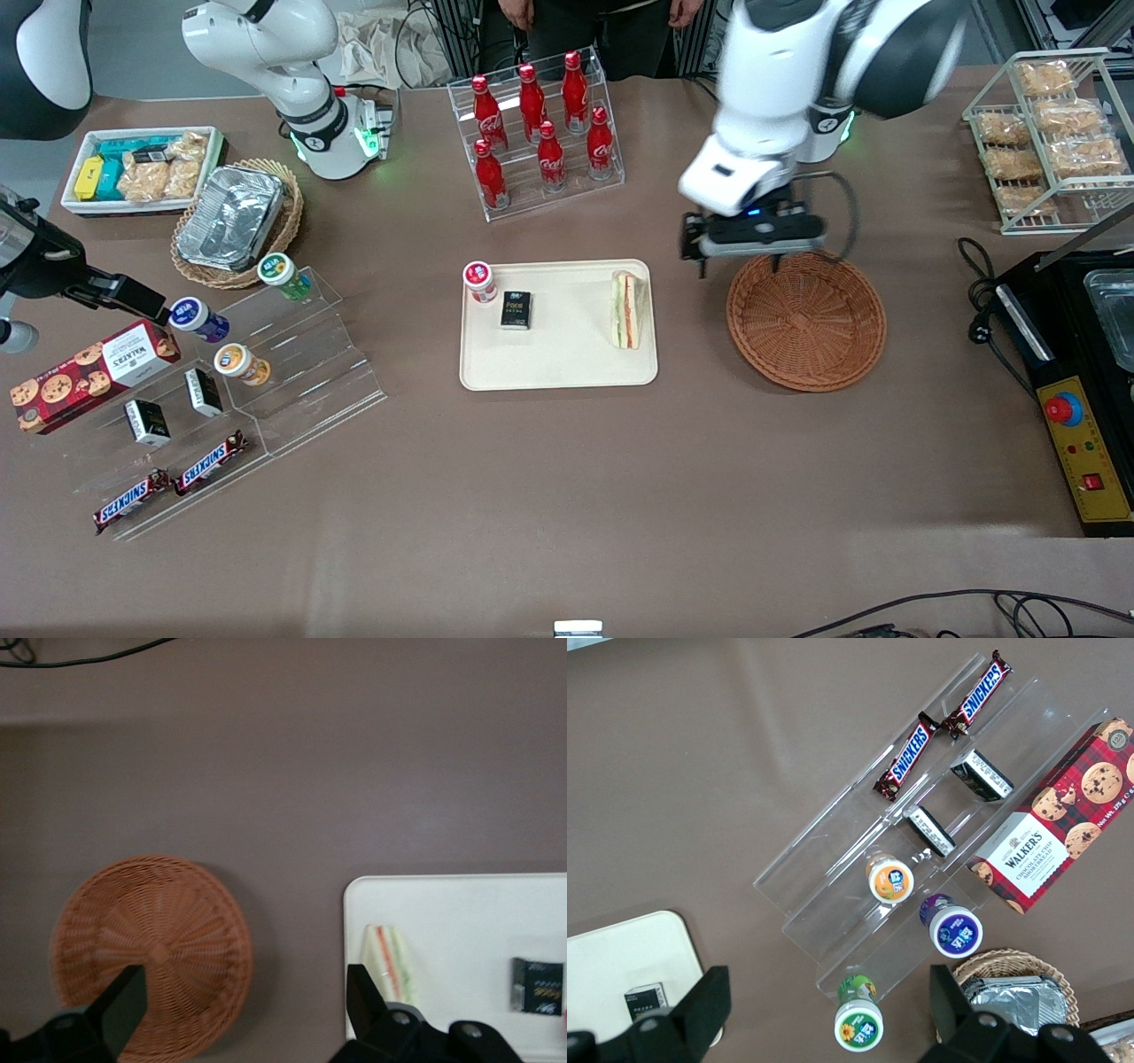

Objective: Place sandwich from basket to tray

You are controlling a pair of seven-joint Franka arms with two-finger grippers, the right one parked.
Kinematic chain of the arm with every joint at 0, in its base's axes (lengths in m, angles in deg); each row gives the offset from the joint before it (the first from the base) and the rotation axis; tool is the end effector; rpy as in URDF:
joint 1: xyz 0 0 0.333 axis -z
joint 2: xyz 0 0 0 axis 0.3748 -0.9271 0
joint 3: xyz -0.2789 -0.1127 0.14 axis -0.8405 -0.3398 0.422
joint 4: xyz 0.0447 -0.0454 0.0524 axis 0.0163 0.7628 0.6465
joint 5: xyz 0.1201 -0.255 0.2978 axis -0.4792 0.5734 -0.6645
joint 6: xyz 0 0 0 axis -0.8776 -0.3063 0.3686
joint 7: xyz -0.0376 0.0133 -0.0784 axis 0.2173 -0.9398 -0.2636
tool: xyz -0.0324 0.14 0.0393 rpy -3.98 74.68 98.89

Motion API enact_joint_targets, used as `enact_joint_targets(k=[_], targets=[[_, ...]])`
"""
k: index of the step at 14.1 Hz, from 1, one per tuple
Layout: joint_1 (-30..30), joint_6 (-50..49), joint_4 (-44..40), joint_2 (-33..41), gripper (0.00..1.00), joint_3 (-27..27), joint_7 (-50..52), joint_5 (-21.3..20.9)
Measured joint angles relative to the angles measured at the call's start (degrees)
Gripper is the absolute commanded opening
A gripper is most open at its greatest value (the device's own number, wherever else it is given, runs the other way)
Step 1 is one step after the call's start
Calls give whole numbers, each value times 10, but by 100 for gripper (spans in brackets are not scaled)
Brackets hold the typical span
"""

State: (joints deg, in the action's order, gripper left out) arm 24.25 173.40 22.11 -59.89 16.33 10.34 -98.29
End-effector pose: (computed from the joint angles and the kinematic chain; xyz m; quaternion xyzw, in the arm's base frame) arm 0.4944 -0.2912 0.5231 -0.9931 0.0020 -0.1084 0.0438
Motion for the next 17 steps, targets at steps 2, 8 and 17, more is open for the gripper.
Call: enact_joint_targets(k=[2,8,17], targets=[[-30,-62,-4,34,100,4,-63,21],[39,-144,-4,128,100,242,-287,113],[95,-154,-86,69,100,337,-372,131]])
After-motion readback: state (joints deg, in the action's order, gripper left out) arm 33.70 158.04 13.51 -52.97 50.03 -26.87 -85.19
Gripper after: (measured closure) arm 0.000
